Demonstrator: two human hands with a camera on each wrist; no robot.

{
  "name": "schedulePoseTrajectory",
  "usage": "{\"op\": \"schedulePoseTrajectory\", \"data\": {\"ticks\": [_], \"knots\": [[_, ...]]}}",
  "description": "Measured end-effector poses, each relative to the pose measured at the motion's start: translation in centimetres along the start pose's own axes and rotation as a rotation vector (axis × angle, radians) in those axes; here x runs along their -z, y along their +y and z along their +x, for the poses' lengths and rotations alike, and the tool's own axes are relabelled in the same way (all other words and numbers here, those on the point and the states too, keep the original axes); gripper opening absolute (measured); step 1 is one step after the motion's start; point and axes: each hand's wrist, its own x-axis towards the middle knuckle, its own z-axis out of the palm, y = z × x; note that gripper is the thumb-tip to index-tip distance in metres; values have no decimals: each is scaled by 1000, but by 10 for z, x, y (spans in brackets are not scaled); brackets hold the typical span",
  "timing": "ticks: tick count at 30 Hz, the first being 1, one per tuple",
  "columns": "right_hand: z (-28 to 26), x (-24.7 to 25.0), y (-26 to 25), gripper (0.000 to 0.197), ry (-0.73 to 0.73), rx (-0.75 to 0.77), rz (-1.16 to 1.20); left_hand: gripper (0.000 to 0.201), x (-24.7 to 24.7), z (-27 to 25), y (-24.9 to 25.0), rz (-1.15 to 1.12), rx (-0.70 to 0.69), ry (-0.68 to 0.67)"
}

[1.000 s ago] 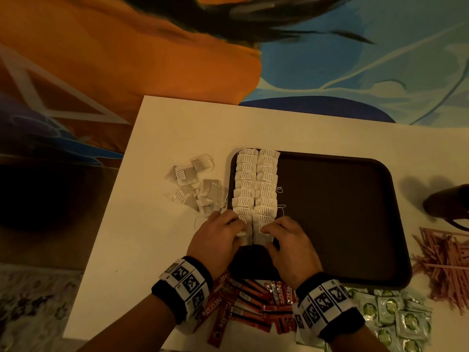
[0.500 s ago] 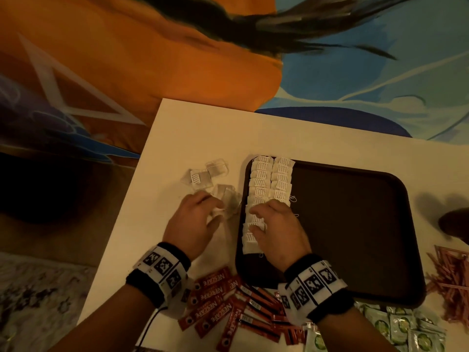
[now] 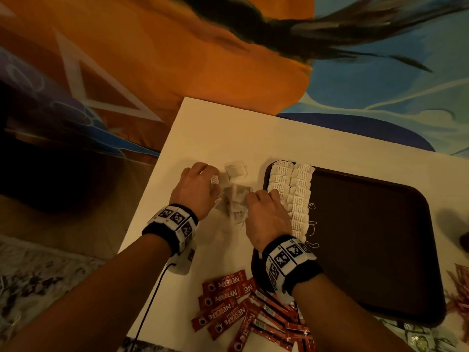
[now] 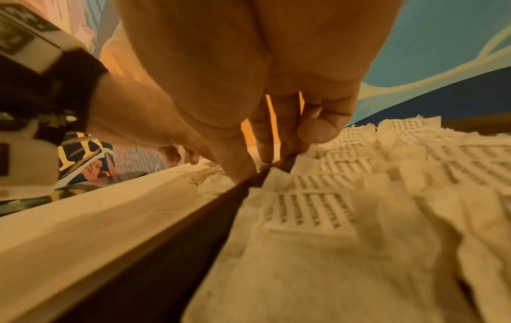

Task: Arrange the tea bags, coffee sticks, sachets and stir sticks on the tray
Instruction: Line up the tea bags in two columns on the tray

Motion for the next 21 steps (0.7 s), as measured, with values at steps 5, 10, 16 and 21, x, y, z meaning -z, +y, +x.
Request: {"op": "schedulePoseTrajectory", "data": {"ticks": [5,10,16,21], "knots": [[3,-1,0,32,34,13,8,43,-3,12,5,19,124,-23],[2,1,1,27,62,25,68,29,-3,14,7,7,122,-33],[-4,10,9,30,124,-5,290,10,5,5,2,-106,44,8],[-18,21,26,24,200,-71,584,4,19,-14,6,-173,-70,62]]}}
